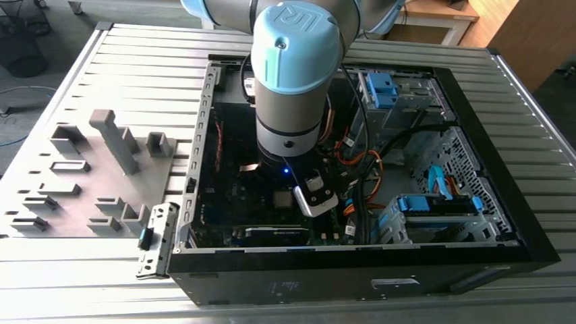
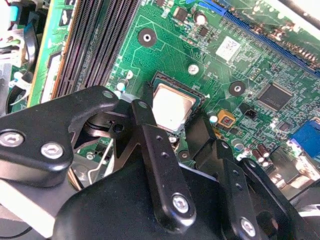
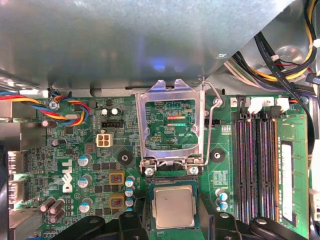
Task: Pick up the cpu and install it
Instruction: 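Place the cpu into insertion slot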
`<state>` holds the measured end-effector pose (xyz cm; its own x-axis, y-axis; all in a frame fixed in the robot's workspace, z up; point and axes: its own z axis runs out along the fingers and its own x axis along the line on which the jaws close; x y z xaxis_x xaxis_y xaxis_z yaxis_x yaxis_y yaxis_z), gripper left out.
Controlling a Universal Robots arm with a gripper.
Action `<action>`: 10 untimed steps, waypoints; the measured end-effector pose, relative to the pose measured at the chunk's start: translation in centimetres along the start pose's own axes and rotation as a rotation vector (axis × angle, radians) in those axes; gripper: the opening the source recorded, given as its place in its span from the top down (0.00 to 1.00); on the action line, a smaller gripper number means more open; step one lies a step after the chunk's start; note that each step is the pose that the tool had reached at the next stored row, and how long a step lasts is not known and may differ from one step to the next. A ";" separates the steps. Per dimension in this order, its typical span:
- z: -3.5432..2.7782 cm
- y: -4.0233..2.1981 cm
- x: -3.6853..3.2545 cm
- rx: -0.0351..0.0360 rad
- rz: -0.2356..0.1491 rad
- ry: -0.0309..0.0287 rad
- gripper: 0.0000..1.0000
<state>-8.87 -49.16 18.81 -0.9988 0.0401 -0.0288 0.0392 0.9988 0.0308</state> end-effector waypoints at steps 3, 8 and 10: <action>0.00 0.00 0.00 0.0000 0.000 0.0000 0.50; 0.00 0.01 0.00 -0.0003 0.000 -0.0001 0.50; -0.01 0.00 0.00 -0.0001 0.000 -0.0001 0.50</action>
<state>-8.87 -49.16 18.82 -0.9988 0.0402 -0.0289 0.0393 0.9987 0.0309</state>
